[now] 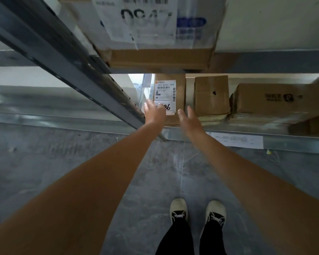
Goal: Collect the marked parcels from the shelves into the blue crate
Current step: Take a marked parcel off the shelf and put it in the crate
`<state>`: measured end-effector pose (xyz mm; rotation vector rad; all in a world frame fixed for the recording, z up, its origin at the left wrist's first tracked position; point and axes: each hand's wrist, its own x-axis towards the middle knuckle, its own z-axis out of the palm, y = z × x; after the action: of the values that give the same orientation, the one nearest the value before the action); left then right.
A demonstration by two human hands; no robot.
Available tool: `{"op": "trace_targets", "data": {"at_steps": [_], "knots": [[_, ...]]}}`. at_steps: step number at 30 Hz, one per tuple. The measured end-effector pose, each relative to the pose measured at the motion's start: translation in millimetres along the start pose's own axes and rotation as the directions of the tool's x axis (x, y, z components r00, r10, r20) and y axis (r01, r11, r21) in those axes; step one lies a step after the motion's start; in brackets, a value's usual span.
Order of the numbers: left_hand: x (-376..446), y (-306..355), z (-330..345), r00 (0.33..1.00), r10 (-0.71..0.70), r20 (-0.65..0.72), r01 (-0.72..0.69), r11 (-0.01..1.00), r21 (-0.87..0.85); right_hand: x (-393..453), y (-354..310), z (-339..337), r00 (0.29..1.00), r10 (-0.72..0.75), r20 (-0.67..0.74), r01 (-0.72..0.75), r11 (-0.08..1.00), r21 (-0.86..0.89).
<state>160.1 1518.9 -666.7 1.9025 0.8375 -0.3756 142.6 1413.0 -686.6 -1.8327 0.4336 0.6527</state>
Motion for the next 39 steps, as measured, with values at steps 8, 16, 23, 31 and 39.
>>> {"op": "trace_targets", "data": {"at_steps": [8, 16, 23, 31, 39], "knots": [[-0.5, -11.2, 6.0, 0.997, -0.073, 0.005, 0.073, 0.995, -0.072, 9.8, 9.2, -2.2, 0.998, 0.022, 0.058, -0.026, 0.998, 0.061], [-17.8, -23.9, 13.3, 0.992, 0.034, -0.120, -0.065, 0.961, -0.268, -22.2, 32.5, -14.5, 0.996, -0.084, -0.039, 0.089, 0.984, 0.152], [-21.2, -24.8, 15.9, 0.983, 0.090, -0.158, -0.131, 0.954, -0.271, -21.7, 33.1, -14.8, 0.988, -0.145, -0.050, 0.152, 0.972, 0.180], [-4.2, -27.7, 22.0, 0.983, 0.096, -0.154, -0.108, 0.991, -0.075, 1.3, 24.3, -12.5, 0.990, -0.104, 0.095, 0.086, 0.981, 0.176], [-45.5, -11.8, 83.1, 0.865, 0.480, -0.144, -0.477, 0.877, 0.059, -30.4, 32.2, -56.0, 0.774, -0.410, -0.483, 0.381, 0.910, -0.162]]}}
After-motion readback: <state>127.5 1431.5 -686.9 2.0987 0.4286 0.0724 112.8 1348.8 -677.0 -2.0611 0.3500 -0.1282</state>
